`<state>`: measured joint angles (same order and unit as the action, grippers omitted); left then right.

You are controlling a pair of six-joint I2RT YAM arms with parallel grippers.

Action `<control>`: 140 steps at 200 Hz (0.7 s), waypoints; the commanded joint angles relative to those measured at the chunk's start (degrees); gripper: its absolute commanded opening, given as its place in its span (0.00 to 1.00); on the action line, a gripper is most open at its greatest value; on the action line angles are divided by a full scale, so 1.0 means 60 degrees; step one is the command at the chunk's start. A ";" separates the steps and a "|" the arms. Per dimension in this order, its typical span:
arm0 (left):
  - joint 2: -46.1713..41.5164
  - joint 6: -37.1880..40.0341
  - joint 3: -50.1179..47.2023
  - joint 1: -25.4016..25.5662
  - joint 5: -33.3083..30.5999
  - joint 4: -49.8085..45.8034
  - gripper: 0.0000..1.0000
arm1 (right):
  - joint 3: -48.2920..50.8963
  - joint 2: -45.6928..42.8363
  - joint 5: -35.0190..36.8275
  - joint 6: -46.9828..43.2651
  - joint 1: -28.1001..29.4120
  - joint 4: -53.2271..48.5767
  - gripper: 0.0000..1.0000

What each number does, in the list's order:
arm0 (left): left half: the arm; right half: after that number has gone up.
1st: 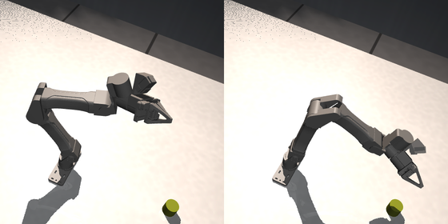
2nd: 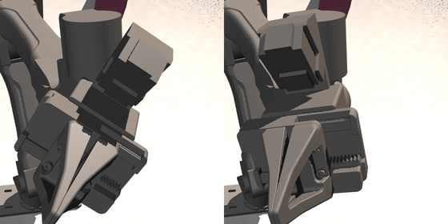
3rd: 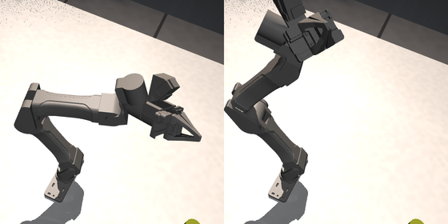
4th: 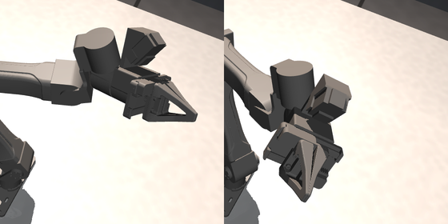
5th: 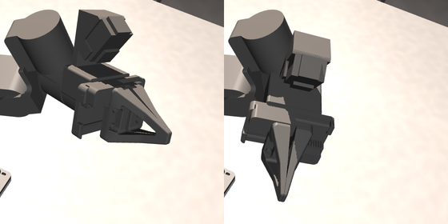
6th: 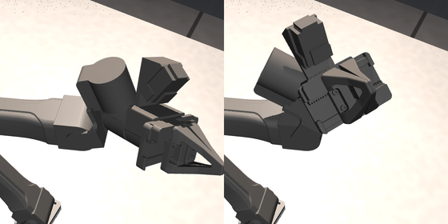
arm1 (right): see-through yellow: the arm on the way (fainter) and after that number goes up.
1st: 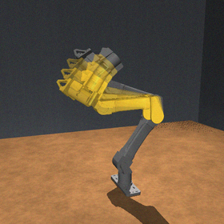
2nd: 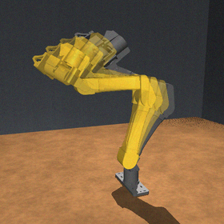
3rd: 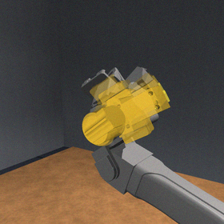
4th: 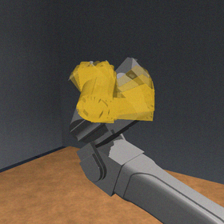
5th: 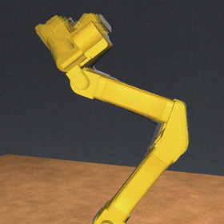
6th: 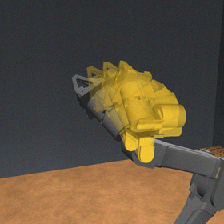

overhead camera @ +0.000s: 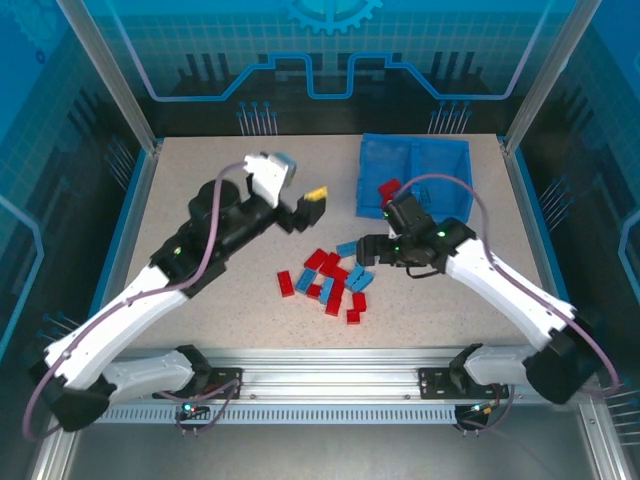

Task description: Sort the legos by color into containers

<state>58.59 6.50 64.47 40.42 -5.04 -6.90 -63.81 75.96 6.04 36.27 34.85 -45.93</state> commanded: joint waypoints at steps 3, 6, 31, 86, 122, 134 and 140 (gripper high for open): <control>-0.1048 0.2810 -0.1281 -0.0016 0.1649 -0.1940 0.99 | -0.0469 0.1205 -0.0269 0.0170 0.0148 0.0297 0.95; -0.1234 0.3089 -0.1450 -0.0014 0.1866 -0.2104 0.99 | -0.0507 0.1368 -0.0184 0.0177 0.0153 0.0313 0.95; -0.2639 0.4271 -0.2785 -0.0008 0.2808 -0.2660 0.99 | -0.0538 0.2368 0.0496 0.0157 0.0142 0.0777 0.99; -0.3298 0.4439 -0.3772 -0.0001 0.3879 -0.2990 0.99 | -0.0881 0.4276 0.0843 0.0394 -0.0117 0.1839 0.97; -0.3129 0.4388 -0.3883 0.0002 0.3986 -0.2606 0.99 | -0.1051 0.5050 0.0763 0.0322 -0.0385 0.2280 0.79; -0.3086 0.4329 -0.3871 0.0015 0.4004 -0.2519 0.99 | -0.1111 0.5243 0.0654 0.0449 -0.0497 0.2167 0.73; -0.3071 0.4307 -0.3884 0.0002 0.4004 -0.2489 0.99 | -0.1087 0.5301 0.0644 0.0470 -0.0523 0.2163 0.71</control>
<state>40.07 31.68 41.67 40.40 16.43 -23.73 -68.75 105.95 10.07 38.06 33.17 -33.80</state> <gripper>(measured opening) 0.987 0.743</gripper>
